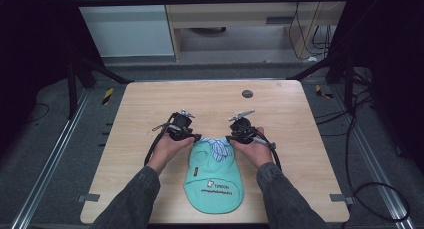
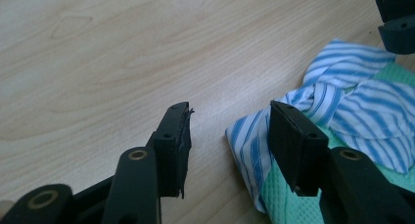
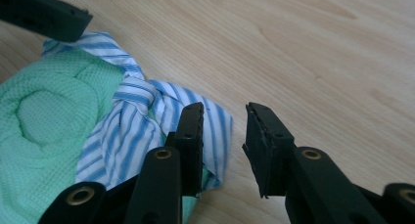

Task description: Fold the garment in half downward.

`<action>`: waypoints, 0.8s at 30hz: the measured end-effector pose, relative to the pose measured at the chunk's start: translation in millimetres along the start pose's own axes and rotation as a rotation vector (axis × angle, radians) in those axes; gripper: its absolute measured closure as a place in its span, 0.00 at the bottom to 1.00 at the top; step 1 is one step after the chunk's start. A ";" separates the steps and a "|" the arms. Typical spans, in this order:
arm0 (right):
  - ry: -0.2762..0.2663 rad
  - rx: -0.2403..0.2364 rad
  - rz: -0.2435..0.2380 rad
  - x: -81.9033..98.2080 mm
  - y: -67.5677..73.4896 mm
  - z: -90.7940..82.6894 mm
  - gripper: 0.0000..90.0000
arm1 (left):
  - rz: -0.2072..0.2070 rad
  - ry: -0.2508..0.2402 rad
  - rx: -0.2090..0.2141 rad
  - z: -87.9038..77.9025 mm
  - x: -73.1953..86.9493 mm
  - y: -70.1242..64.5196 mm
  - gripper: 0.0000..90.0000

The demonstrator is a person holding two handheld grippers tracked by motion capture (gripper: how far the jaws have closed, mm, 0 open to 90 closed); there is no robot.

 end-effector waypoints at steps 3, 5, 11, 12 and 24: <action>0.022 0.010 0.016 -0.3 1.8 6.3 0.67 | -0.008 0.020 0.002 4.4 3.4 -0.4 0.56; 0.023 0.007 0.034 0.7 1.2 9.3 0.65 | -0.005 0.020 0.003 5.8 4.3 -1.9 0.56; 0.048 0.002 0.038 7.5 2.4 18.8 0.62 | 0.013 0.043 0.010 9.9 10.0 -6.0 0.57; 0.051 0.002 0.037 8.3 2.8 19.6 0.62 | 0.017 0.046 0.011 11.0 11.2 -6.7 0.57; 0.081 -0.009 -0.026 11.4 12.8 21.3 0.76 | 0.056 0.045 0.043 14.2 19.4 -12.0 0.68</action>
Point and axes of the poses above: each handheld gripper's, and its own axes: z roughly forward along the jaws, x roughly out of its underside, y roughly to its left, the point moved 8 cm from there along z, roughly forward along the jaws, and after that the axes turned 2 degrees about z, right-handed, at the moved point
